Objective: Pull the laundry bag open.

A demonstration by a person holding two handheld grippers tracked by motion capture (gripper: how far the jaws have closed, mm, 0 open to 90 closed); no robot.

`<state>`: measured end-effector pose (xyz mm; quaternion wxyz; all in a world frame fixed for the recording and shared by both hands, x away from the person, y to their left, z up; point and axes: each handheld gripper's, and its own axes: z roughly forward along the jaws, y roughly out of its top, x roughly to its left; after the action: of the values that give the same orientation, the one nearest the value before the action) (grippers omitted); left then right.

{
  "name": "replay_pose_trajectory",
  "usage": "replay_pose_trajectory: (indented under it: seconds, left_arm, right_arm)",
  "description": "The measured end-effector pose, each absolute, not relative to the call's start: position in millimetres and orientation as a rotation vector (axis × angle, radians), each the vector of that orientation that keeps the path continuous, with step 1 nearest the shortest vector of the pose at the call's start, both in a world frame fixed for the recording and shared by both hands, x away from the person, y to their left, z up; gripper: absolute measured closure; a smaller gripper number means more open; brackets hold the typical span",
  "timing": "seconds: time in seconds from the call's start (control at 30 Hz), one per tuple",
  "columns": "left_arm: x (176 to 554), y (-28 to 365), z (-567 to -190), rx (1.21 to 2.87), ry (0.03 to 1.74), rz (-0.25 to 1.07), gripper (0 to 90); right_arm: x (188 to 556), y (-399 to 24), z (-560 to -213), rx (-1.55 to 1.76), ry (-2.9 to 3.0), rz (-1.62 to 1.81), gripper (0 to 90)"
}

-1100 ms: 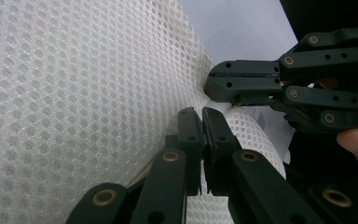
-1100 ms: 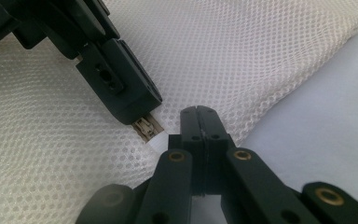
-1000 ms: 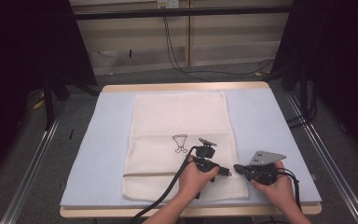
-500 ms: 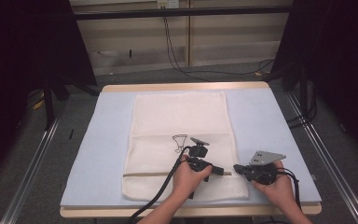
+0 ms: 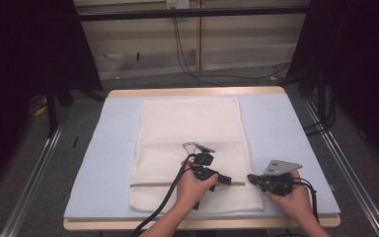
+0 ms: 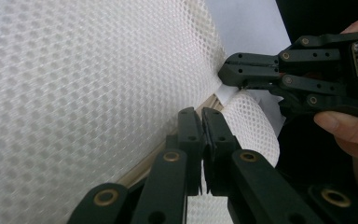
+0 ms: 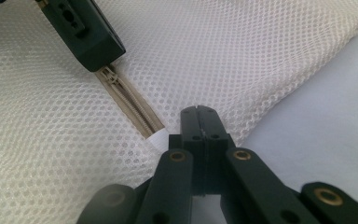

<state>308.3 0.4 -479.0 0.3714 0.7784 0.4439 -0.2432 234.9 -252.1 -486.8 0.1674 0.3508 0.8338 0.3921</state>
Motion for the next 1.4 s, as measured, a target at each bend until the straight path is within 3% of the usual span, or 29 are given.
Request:
replay_pose_trajectory:
  seconds: [1.4]
  left_arm:
    - [310.4,23.3,-482.1,1.961,1.175,-0.666,87.4]
  right_arm:
    - [234.6,-251.8,-486.8,0.991,2.377,1.114,90.0]
